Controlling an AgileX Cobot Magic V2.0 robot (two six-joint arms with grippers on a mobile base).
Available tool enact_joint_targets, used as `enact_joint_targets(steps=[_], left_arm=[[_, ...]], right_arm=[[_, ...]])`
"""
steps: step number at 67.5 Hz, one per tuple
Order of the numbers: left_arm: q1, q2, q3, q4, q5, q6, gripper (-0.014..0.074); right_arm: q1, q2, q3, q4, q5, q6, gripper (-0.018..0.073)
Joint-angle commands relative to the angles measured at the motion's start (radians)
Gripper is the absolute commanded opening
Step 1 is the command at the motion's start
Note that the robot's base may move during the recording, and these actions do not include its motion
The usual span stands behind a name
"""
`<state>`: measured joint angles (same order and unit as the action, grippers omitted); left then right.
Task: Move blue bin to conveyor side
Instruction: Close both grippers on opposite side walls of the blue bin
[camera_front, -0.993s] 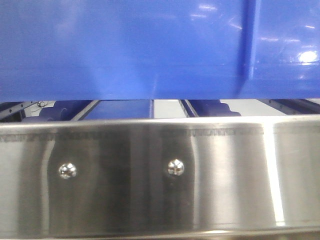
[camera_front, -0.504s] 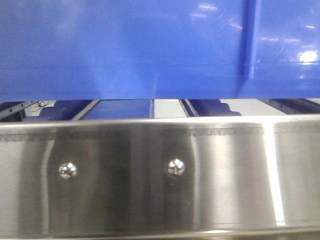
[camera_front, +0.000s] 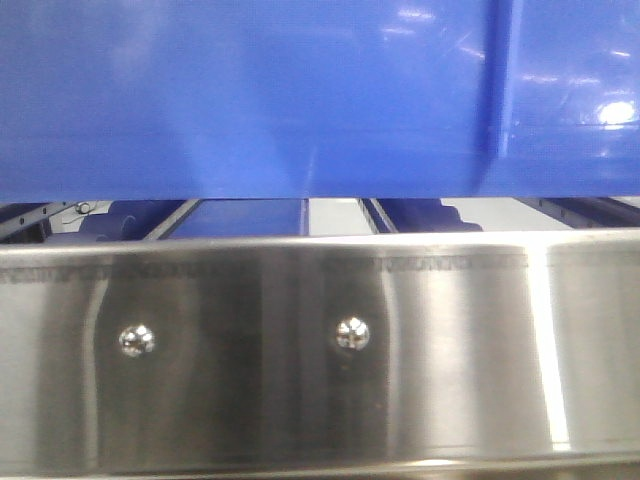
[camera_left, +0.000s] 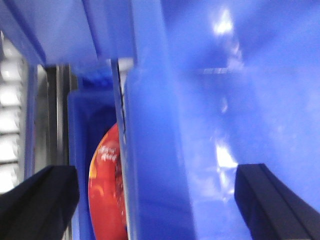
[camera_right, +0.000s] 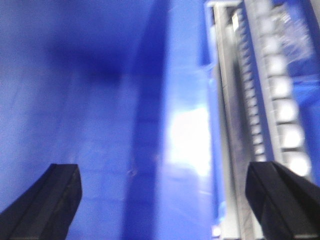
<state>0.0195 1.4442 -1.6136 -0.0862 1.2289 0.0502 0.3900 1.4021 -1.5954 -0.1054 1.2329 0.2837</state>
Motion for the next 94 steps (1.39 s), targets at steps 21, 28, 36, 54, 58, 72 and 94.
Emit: enact_joint_targets(steps=[21,28,36,54,58,72,94], left_arm=[[-0.079,-0.002,0.005,0.072,-0.008,-0.004,0.0529],[-0.073,-0.005,0.005,0.072,-0.008,-0.004,0.0529],[-0.073,-0.022,0.005,0.074,-0.025,-0.004,0.0529],[-0.073,-0.043,0.005,0.074,-0.069,-0.028,0.0529],[-0.072,-0.043,0.007,0.074,-0.085,-0.035,0.0529],[-0.072,-0.041,0.009,0.074,-0.095,-0.035,0.0529],[-0.013,-0.041,0.045,0.008,-0.101,-0.029,0.0529]], right_arm=[[0.002,0.006,0.003,0.002,-0.012,-0.003,0.0550],[0.002,0.006,0.003,0.002,-0.012,-0.003,0.0550],[0.002,0.006,0.003,0.002,-0.012,-0.003,0.0550],[0.002,0.006,0.003,0.002,-0.012,-0.003,0.0550],[0.002,0.006,0.003,0.002,-0.012,-0.003,0.0550],[0.002,0.006,0.003,0.002,-0.027,-0.003,0.0550],[0.002,0.006,0.003,0.002,-0.056,-0.003,0.0550]])
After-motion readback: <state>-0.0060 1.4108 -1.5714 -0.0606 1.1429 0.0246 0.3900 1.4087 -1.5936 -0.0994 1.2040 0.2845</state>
